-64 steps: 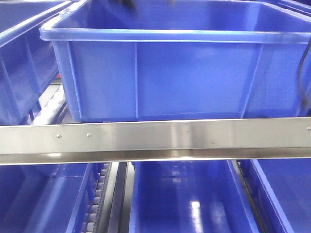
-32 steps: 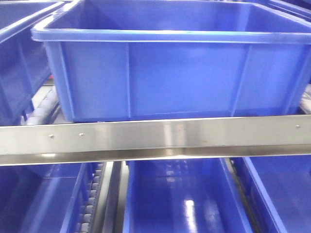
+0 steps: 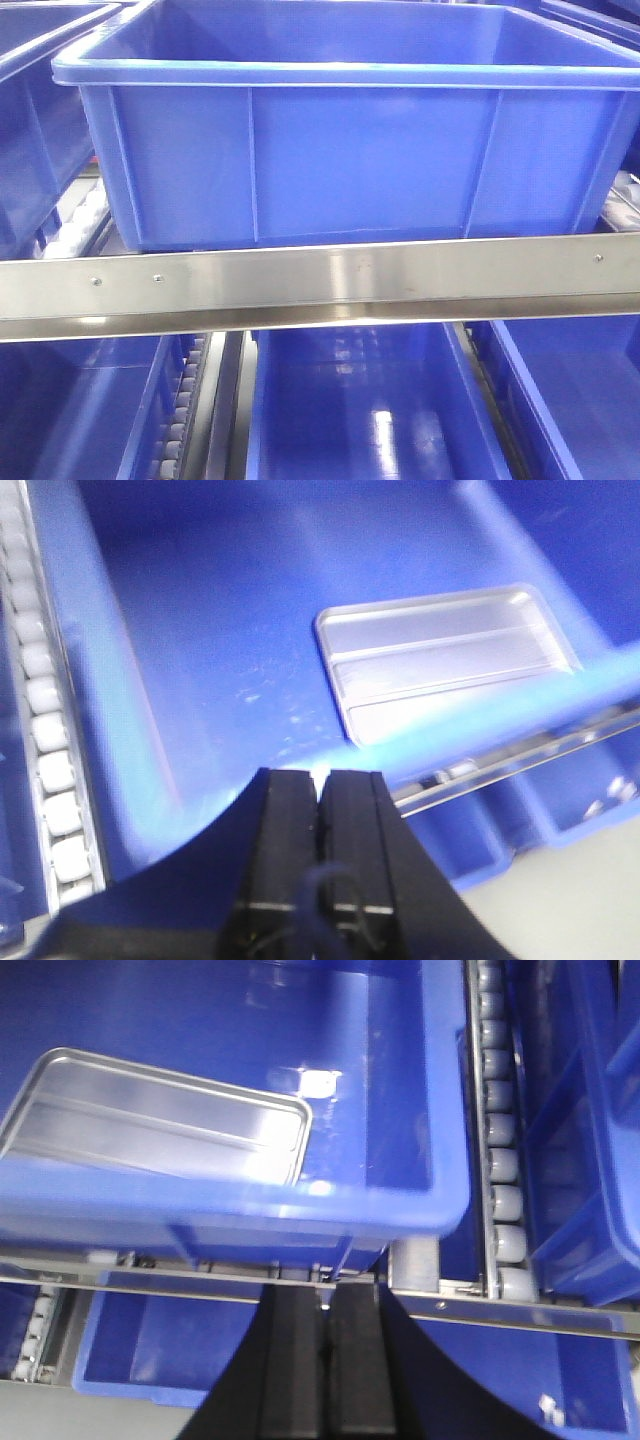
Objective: Grab silver tray and place in blue box
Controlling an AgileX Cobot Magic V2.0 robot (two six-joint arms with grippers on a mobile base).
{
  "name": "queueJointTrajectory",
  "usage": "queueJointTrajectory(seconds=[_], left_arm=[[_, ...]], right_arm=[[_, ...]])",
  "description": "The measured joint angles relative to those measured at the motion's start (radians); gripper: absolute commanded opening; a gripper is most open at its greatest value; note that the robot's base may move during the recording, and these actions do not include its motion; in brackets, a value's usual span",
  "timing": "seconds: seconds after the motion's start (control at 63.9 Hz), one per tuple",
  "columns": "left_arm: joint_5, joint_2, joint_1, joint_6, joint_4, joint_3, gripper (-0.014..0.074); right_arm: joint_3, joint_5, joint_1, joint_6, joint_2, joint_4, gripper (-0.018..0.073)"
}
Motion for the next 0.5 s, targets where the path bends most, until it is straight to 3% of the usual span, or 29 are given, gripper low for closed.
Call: queueJointTrajectory(seconds=[0.203,0.501], left_arm=[[-0.11,-0.264,0.0,0.0,0.018,0.188,-0.0105],[-0.113,-0.58,0.0,0.0,0.043,0.285,-0.0105]], right_arm=[[0.218,-0.13,0.0,0.0,-0.242,-0.002,0.0055],[0.396,-0.17,0.0,0.0,-0.655,-0.002,0.0055]])
